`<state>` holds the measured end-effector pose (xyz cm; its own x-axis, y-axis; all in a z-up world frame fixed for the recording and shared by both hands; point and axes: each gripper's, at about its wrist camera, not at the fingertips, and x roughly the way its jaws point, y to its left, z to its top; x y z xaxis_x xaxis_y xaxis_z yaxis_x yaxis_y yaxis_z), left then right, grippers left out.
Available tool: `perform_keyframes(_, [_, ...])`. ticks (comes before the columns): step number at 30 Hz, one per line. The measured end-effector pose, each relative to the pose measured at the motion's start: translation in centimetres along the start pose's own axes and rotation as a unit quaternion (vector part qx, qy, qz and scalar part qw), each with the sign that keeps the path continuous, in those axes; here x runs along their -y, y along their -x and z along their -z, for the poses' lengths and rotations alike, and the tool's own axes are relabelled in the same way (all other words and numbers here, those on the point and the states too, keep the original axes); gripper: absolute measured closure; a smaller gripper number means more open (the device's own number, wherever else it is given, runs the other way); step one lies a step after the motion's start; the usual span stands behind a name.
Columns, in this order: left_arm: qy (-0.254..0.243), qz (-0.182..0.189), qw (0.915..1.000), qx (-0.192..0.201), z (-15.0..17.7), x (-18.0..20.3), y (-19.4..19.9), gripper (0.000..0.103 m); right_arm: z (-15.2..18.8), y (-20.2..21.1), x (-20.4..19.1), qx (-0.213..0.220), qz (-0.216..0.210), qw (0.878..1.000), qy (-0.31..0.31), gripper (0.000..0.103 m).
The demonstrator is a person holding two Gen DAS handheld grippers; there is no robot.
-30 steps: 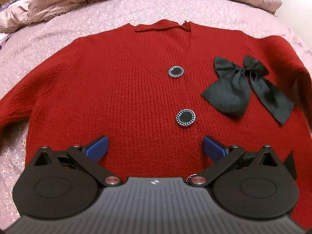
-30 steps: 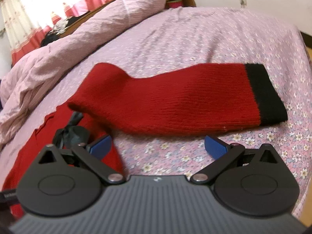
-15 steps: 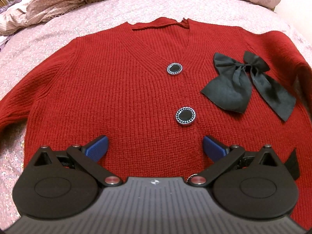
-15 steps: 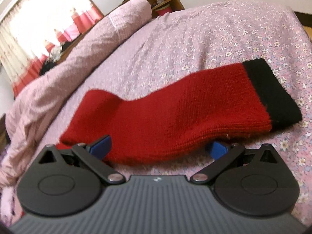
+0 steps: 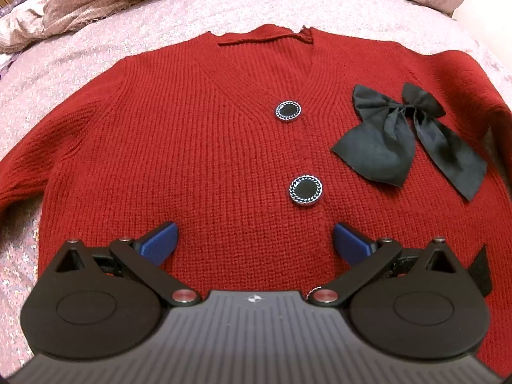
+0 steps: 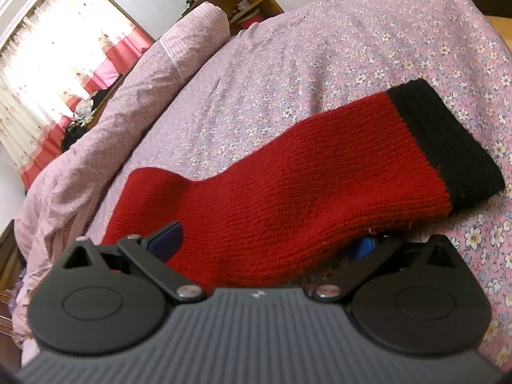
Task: Fold small clothes
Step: 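Move the right tool to the black-cuffed red sleeve and grasp it, then lift the sleeve with the right tool and carry it across the cardigan body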
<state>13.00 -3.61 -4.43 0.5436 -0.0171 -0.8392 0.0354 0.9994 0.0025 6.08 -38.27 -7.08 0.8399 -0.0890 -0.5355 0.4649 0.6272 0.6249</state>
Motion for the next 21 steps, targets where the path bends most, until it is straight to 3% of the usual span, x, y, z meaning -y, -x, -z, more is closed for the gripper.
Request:
perform_keyframes(6, [0.000,0.001,1.0000,0.003,0.1,0.0,0.0,0.000,-0.5,0.3,0.5,0.003,-0.009,0.999,-0.033,0.002])
perform_keyframes(9, [0.000,0.002,1.0000,0.004,0.2,-0.1,0.0,0.000,-0.8,0.7,1.0,0.011,-0.005,0.998,-0.054,0.020])
perform_keyframes(14, [0.000,0.002,1.0000,0.006,0.2,0.0,0.1,0.000,-1.6,1.4,1.7,0.019,0.007,0.998,-0.064,0.063])
perform_keyframes(17, [-0.001,0.005,1.0000,0.003,0.1,-0.2,0.2,0.000,-2.0,1.7,1.9,0.023,0.009,0.998,-0.062,0.078])
perform_keyframes(21, [0.000,0.004,1.0000,0.001,0.0,-0.3,0.4,0.000,-2.6,2.5,1.0,0.045,0.002,0.998,-0.032,0.086])
